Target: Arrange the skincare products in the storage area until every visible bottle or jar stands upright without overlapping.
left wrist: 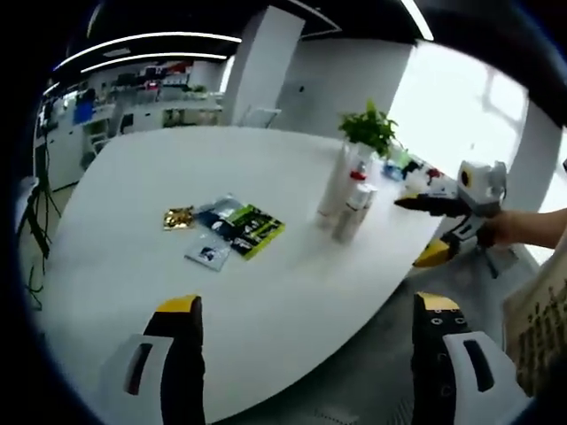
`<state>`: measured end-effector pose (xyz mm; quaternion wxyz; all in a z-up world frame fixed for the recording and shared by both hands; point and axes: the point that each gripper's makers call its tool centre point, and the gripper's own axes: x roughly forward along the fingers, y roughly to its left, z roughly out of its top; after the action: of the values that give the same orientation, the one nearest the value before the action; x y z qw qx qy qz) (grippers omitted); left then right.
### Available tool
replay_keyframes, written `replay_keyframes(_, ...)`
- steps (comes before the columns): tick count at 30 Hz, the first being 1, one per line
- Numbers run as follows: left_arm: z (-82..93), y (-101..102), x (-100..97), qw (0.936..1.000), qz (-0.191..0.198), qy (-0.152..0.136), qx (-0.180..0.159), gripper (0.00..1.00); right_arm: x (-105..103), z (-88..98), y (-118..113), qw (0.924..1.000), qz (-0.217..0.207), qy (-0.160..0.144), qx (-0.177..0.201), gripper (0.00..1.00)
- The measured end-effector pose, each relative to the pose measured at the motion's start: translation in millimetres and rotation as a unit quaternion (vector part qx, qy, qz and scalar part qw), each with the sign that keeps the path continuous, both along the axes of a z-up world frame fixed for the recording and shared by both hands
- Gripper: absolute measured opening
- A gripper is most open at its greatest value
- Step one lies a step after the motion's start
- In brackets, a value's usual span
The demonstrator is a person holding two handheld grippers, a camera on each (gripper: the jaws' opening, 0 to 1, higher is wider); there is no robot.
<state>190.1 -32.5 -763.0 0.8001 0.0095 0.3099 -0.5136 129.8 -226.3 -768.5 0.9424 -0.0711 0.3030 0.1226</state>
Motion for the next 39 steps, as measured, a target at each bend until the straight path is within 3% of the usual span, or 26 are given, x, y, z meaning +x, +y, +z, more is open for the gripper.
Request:
replay_keyframes(4,0.7,1.5,1.4,1.0,0.005,-0.005,-0.002,0.97,4.2,-0.2,9.3,0.9992,0.027,0.014,-0.027,1.0)
replay_keyframes(9,8.0,0.9,2.5,0.9997,0.007,-0.02,-0.015,0.97,22.0,9.8,30.0,0.9988,0.045,0.007,-0.016,1.0)
replay_keyframes(17,10.4,3.5,6.0,0.9994,0.016,-0.017,-0.024,0.97,39.0,11.9,45.8,0.9975,0.067,0.006,-0.022,1.0)
replay_keyframes(24,11.3,4.6,6.6,0.9993,0.018,-0.019,-0.027,0.97,66.5,17.9,58.1,0.996,0.087,-0.002,-0.024,1.0)
replay_keyframes(33,8.8,3.5,2.9,0.9995,0.003,-0.026,-0.017,0.97,110.6,9.4,69.5,0.9945,0.098,0.003,-0.034,0.99)
replay_keyframes(36,8.3,3.4,2.8,0.9996,0.002,-0.024,-0.016,0.97,124.3,-2.0,72.6,0.9943,0.098,0.022,-0.035,0.93)
replay_keyframes(39,7.2,4.2,4.6,0.9997,0.006,-0.02,-0.015,0.97,136.4,-10.1,74.1,0.9946,0.094,0.03,-0.032,0.94)
